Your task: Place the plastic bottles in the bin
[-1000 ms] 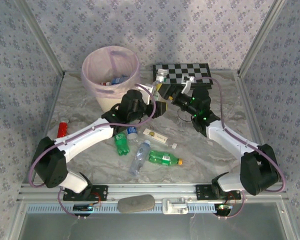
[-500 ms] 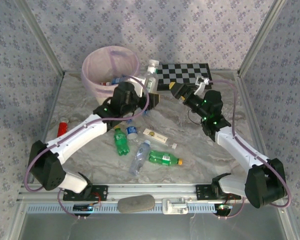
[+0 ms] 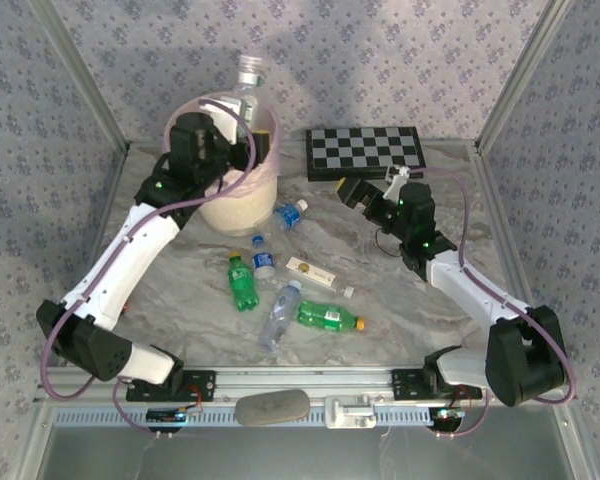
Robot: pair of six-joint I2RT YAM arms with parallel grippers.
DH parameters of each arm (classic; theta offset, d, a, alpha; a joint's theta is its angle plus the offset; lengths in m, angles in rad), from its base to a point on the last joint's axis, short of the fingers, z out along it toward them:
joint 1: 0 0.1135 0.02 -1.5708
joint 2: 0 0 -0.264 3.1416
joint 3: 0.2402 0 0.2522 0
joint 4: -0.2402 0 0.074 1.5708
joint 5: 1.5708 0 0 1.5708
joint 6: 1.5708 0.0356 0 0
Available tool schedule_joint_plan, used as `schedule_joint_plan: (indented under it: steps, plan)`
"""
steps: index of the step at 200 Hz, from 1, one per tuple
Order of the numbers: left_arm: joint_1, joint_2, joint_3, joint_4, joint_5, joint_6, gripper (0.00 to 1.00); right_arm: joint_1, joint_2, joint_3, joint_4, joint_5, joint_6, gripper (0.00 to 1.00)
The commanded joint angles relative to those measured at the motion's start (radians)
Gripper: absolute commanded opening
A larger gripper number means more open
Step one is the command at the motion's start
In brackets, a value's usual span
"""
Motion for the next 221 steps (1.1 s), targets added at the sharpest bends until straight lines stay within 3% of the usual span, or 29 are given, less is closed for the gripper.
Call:
schedule_joint_plan:
  steps: [1,40,90,120,159,189,221]
  plan:
    - [0.068,0.040,0.049,-0.116,-0.055,0.042,0.58,-0.004,0.015,0.055,-0.073,0.011,-0.039,0.99]
    - [0.149,0.106,0.087,-0.173,-0.059,0.037,0.58,-0.002,0.040,0.084,-0.130,0.002,-0.054,0.99]
    - [0.175,0.170,0.113,-0.222,-0.065,0.028,0.62,0.002,0.046,0.093,-0.180,0.011,-0.074,0.99]
    - [0.175,0.177,0.113,-0.225,-0.064,0.014,0.71,0.004,0.054,0.096,-0.190,0.022,-0.077,0.99]
    - [0.171,0.144,0.117,-0.224,-0.060,-0.009,0.92,0.008,0.098,0.110,-0.192,0.011,-0.069,0.99]
    - [0.146,0.071,0.084,-0.171,-0.034,-0.030,0.97,0.029,0.162,0.138,-0.174,0.020,-0.043,0.99]
    - [0.074,-0.064,-0.066,-0.014,-0.015,-0.045,0.99,0.080,0.276,0.161,-0.078,0.042,0.028,0.99]
